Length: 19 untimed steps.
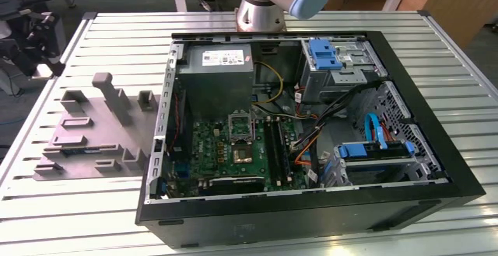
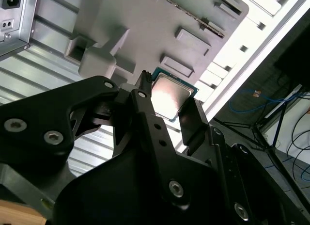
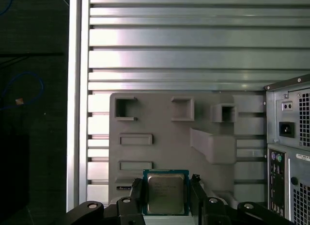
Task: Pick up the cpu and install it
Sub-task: 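Pick up the cpu and move it towards the insertion slot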
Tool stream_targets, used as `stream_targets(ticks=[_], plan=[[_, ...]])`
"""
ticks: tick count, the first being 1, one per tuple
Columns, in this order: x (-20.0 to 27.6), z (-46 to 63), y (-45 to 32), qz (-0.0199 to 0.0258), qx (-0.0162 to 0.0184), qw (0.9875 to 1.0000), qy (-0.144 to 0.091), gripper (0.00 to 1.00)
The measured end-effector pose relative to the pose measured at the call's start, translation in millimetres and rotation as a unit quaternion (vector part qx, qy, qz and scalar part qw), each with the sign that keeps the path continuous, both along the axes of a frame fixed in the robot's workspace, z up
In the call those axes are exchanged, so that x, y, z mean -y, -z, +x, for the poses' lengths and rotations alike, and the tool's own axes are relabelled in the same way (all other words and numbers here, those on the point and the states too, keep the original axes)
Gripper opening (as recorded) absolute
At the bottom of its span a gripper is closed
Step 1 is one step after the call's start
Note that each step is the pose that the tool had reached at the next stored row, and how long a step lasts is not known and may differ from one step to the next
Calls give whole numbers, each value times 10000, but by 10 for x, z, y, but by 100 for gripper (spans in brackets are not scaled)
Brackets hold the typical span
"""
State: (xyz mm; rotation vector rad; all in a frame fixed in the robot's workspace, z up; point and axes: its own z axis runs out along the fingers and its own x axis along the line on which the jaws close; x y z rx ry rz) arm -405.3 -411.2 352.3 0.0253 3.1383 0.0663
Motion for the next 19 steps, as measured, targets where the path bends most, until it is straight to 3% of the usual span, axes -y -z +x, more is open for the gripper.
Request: stream_targets(ticks=[19], plan=[[0,58,0,0,0,10000,0,47]])
